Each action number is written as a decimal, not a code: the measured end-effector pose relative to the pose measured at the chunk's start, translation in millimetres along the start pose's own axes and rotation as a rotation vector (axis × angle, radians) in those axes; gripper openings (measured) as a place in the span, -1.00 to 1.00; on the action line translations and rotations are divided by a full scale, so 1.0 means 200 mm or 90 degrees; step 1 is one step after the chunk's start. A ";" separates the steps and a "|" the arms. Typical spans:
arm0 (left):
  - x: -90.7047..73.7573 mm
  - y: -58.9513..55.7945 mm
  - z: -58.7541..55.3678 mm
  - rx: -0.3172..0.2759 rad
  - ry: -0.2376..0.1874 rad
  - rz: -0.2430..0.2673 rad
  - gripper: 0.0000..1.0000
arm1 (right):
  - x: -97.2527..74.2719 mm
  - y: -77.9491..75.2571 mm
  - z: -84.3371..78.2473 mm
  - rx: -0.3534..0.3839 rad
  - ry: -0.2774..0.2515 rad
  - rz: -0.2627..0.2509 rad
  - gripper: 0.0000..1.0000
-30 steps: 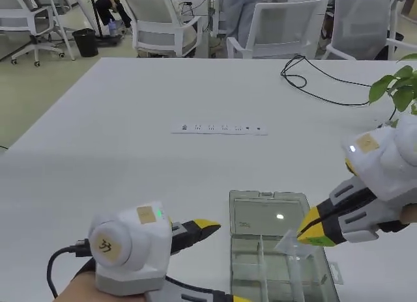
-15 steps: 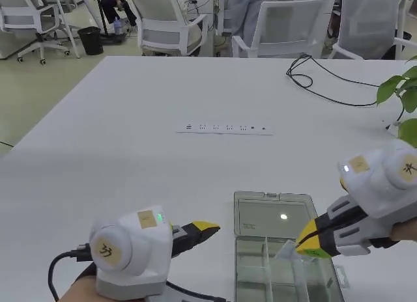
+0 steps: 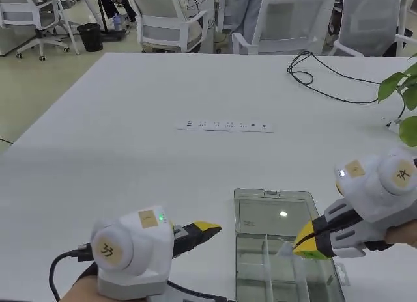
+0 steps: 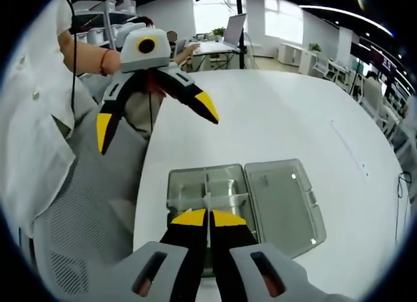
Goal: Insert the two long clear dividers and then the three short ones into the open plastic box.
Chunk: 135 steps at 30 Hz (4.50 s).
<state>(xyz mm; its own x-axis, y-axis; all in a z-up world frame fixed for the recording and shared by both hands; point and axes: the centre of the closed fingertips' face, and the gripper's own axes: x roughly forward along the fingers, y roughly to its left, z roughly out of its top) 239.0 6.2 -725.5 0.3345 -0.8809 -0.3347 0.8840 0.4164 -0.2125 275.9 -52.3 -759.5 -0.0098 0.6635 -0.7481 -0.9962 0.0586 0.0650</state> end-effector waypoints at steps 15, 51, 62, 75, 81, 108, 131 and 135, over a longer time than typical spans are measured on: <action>0.01 0.00 -0.01 -0.004 0.001 -0.003 0.87 | 0.02 0.02 0.00 -0.041 -0.012 0.008 -0.94; 0.02 0.03 -0.13 0.027 0.065 0.002 1.00 | 0.23 0.00 -0.13 -0.070 0.121 0.018 -0.94; 0.02 0.05 -0.17 0.033 0.083 0.007 1.00 | 0.24 0.00 -0.14 -0.069 0.125 0.012 -0.94; 0.00 0.05 -0.17 0.029 0.083 0.011 1.00 | 0.14 0.00 -0.06 0.000 0.050 -0.012 -0.72; -0.01 0.06 -0.18 0.029 0.085 0.014 1.00 | -0.01 -0.03 -0.02 0.051 -0.013 -0.039 -0.58; -0.04 0.07 -0.15 0.028 0.081 0.026 1.00 | -0.49 0.06 -0.68 0.111 0.109 -0.101 -0.10; -0.04 0.09 -0.14 0.024 0.083 0.029 1.00 | -0.49 0.07 -1.07 0.001 0.296 -0.054 0.13; -0.04 0.09 -0.14 0.022 0.084 0.029 1.00 | -0.48 0.06 -1.14 -0.019 0.329 -0.048 0.10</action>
<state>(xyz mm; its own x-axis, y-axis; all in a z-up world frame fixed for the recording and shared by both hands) 242.2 26.7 -753.0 0.3308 -0.8232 -0.4615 0.8801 0.4455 -0.1639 245.8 -285.0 -836.6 0.0276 0.2034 -0.9787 -0.9977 0.0661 -0.0143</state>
